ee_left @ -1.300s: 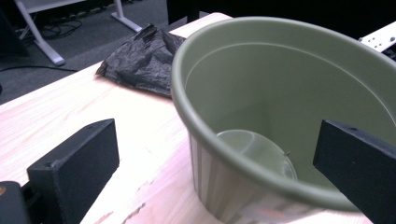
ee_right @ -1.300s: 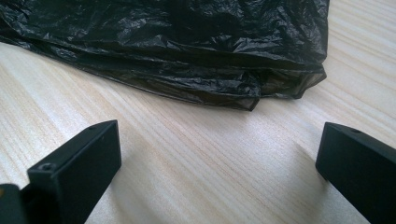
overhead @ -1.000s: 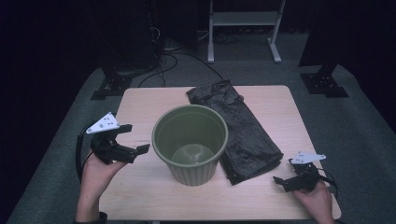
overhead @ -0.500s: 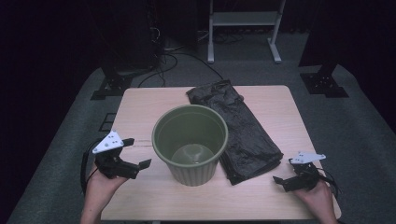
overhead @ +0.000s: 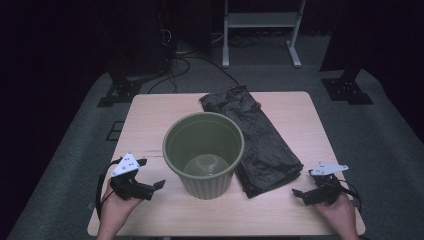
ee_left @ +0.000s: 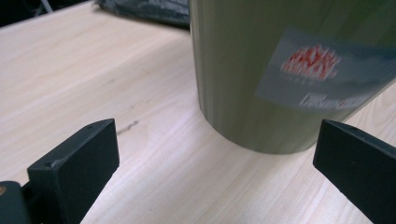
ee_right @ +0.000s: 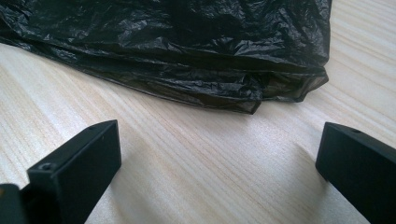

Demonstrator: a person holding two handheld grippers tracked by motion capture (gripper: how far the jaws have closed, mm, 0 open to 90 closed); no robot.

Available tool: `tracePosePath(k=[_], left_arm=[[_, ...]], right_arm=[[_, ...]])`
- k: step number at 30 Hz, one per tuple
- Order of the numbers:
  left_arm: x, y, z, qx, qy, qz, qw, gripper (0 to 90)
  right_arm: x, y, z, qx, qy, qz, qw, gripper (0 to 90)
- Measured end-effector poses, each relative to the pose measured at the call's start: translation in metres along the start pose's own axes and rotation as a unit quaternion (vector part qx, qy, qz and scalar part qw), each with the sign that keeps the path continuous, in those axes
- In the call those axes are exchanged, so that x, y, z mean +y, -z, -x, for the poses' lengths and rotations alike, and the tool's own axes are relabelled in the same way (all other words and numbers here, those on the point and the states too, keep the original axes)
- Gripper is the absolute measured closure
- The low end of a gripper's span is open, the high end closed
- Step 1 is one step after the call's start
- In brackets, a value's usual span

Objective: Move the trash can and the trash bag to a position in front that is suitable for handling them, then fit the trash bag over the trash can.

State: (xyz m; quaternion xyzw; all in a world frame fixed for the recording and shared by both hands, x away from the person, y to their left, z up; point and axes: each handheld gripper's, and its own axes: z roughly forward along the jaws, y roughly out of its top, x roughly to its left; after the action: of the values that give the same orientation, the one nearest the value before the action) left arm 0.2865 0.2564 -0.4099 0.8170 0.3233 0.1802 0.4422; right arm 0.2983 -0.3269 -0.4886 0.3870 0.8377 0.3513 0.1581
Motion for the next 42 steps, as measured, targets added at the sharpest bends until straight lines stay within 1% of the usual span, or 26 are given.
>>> tracePosePath(k=[2,4,8,12,13,19,20,21,22,25,27,28,29,36,39,42], left_arm=[[-0.004,-0.005,0.000,0.003,-0.004,-0.008,1.0000,0.0],[-0.007,-0.009,0.000,0.004,-0.004,-0.011,0.9999,0.0],[-0.014,-0.019,0.001,0.004,0.003,-0.018,0.9998,0.0],[-0.025,-0.031,0.001,0.009,0.012,-0.034,0.9993,0.0],[-0.028,-0.034,0.000,0.008,0.014,-0.041,0.9990,0.0],[-0.038,-0.046,-0.002,0.015,0.020,-0.064,0.9976,0.0],[-0.039,-0.048,-0.002,0.016,0.020,-0.071,0.9971,0.0],[-0.040,-0.049,-0.002,0.021,0.015,-0.080,0.9965,0.0],[-0.040,-0.050,-0.002,0.024,0.012,-0.082,0.9962,0.0],[-0.043,-0.054,-0.001,0.025,0.009,-0.094,0.9952,0.0],[-0.045,-0.056,-0.001,0.023,0.011,-0.097,0.9950,0.0],[-0.048,-0.058,-0.001,0.022,0.012,-0.102,0.9944,0.0],[-0.049,-0.059,-0.001,0.020,0.014,-0.102,0.9945,0.0],[-0.050,-0.058,-0.001,0.023,0.016,-0.101,0.9945,0.0],[-0.050,-0.058,-0.001,0.023,0.016,-0.101,0.9945,0.0],[-0.050,-0.058,-0.001,0.023,0.016,-0.100,0.9946,0.0]], right_arm=[[0.000,0.000,0.000,0.000,0.000,0.000,1.0000,0.0],[0.000,0.000,0.000,0.000,0.000,0.000,1.0000,0.0],[0.000,0.000,0.000,0.000,0.000,0.000,1.0000,0.0],[0.000,0.000,0.000,0.000,0.000,0.000,1.0000,0.0],[0.000,0.000,0.000,0.000,0.000,0.000,1.0000,0.0],[0.000,0.000,0.000,0.000,0.000,0.000,1.0000,0.0],[0.000,0.000,0.000,0.000,0.000,0.000,1.0000,0.0],[0.000,0.000,0.000,0.000,0.000,0.000,1.0000,0.0],[0.000,0.000,0.000,0.000,0.000,0.000,1.0000,0.0],[0.000,0.000,0.000,0.000,0.000,0.000,1.0000,0.0],[0.000,0.000,0.000,0.000,0.000,0.000,1.0000,0.0],[0.000,0.000,0.000,0.000,0.000,0.000,1.0000,0.0],[0.000,0.000,0.000,0.000,0.000,0.000,1.0000,0.0],[0.000,0.000,0.000,0.000,0.001,0.000,1.0000,0.0],[0.001,0.000,-0.001,-0.003,0.006,0.002,1.0000,0.0],[0.003,0.004,0.000,-0.003,0.000,0.014,0.9999,0.0]])
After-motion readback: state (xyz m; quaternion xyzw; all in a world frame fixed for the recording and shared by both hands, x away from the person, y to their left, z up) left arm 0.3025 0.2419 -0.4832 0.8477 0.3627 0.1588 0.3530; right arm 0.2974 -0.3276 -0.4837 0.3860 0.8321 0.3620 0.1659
